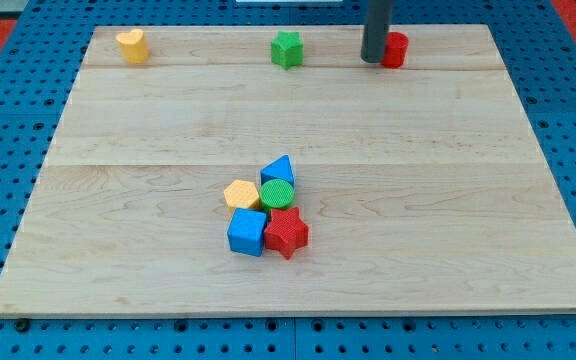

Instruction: Move your arm away from the red circle

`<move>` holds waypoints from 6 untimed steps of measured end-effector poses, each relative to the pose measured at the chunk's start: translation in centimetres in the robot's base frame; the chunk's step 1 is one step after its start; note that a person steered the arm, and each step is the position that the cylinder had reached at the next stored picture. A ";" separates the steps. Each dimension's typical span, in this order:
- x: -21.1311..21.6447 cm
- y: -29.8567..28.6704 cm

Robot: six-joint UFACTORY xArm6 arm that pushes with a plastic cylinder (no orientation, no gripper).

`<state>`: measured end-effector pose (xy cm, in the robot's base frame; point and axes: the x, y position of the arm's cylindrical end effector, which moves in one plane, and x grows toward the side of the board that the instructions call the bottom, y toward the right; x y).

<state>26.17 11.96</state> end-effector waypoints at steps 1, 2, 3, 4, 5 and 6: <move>1.5 0.7; 4.1 0.4; 4.9 0.5; 8.6 0.1; 12.1 0.1; 12.7 0.1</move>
